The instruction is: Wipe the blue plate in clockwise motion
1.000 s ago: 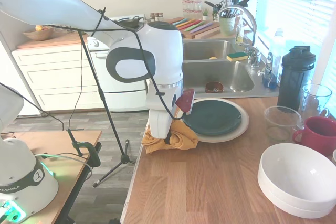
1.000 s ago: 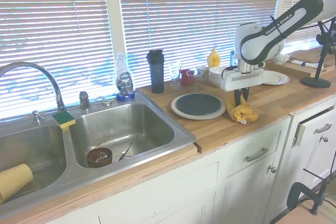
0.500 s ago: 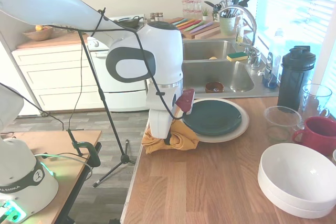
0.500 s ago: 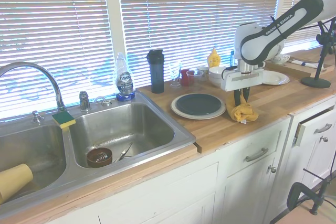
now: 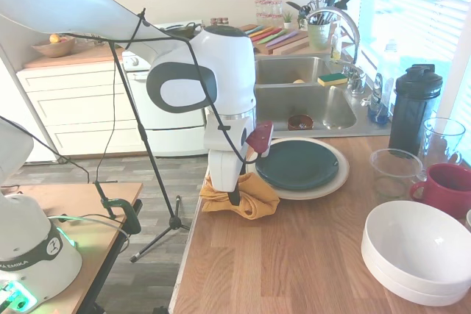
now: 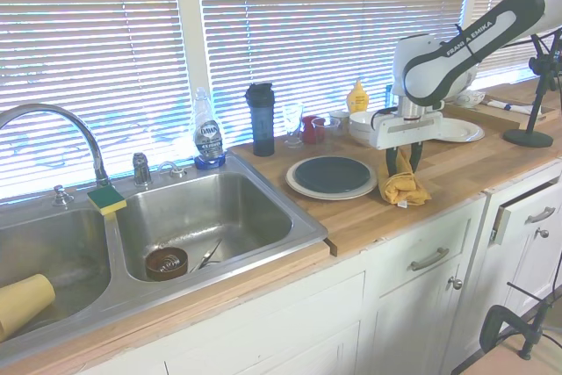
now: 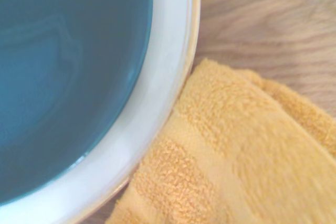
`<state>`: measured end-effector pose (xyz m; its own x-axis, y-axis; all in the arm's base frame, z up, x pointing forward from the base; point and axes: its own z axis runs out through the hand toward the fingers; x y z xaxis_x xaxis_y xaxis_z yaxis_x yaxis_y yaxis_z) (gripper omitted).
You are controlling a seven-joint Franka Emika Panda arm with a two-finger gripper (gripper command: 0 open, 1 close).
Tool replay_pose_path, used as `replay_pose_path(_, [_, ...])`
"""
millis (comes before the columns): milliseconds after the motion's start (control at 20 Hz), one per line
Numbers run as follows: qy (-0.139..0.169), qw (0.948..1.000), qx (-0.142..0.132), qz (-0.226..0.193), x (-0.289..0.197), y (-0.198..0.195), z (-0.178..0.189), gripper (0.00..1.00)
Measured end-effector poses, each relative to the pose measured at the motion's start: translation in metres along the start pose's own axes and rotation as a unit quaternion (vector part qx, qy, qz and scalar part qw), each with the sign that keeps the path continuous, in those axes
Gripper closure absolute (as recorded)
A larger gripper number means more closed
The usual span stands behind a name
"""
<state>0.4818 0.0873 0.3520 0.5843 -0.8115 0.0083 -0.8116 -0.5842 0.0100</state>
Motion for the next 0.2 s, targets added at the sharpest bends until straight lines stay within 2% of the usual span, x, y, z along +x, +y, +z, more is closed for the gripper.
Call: replay_pose_path(200, [0.011, 0.9998, 0.018, 0.003, -0.001, 0.002, -0.022, 0.00])
